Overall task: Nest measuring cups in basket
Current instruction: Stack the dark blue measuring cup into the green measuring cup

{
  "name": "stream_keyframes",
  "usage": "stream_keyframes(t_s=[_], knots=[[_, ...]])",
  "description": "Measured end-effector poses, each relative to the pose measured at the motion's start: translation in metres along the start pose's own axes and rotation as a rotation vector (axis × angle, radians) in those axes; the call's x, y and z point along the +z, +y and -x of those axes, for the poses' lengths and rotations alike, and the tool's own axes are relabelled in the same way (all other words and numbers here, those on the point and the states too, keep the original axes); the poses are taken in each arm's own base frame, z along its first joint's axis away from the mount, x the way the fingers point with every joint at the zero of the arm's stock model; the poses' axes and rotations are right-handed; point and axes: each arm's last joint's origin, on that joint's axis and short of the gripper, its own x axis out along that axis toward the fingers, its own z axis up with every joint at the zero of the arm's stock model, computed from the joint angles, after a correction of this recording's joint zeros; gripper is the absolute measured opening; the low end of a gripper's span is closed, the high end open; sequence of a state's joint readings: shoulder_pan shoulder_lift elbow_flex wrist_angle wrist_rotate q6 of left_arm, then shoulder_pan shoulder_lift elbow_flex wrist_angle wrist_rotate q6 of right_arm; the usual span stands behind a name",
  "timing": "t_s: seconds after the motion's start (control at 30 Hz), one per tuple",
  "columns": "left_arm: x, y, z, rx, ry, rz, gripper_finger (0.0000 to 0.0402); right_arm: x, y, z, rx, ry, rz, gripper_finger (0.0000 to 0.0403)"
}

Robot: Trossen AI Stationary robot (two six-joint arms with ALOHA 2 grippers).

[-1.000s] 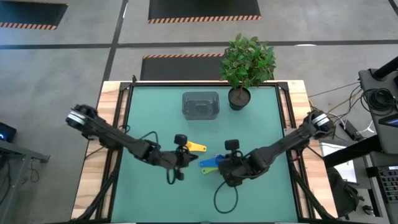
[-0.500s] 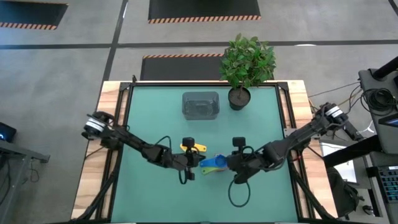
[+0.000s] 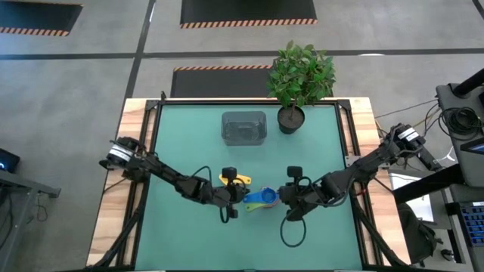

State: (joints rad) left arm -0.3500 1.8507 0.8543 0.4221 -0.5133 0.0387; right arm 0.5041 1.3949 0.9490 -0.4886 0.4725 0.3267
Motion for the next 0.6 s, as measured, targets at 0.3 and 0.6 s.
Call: stream_keyframes(t_s=[0.3,0.6], knots=[[0.0006,-0.0031,0.0005,-0.080,-0.006,0.045,0.0000,0.0006,0.0001,0.0003,0.000,-0.003,-0.013,0.0009],[0.0009,-0.0090,0.0031,-0.152,-0.008,0.080,0.0000,0.0005,0.0000,0.0002,0.000,-0.002,-0.015,0.0009]])
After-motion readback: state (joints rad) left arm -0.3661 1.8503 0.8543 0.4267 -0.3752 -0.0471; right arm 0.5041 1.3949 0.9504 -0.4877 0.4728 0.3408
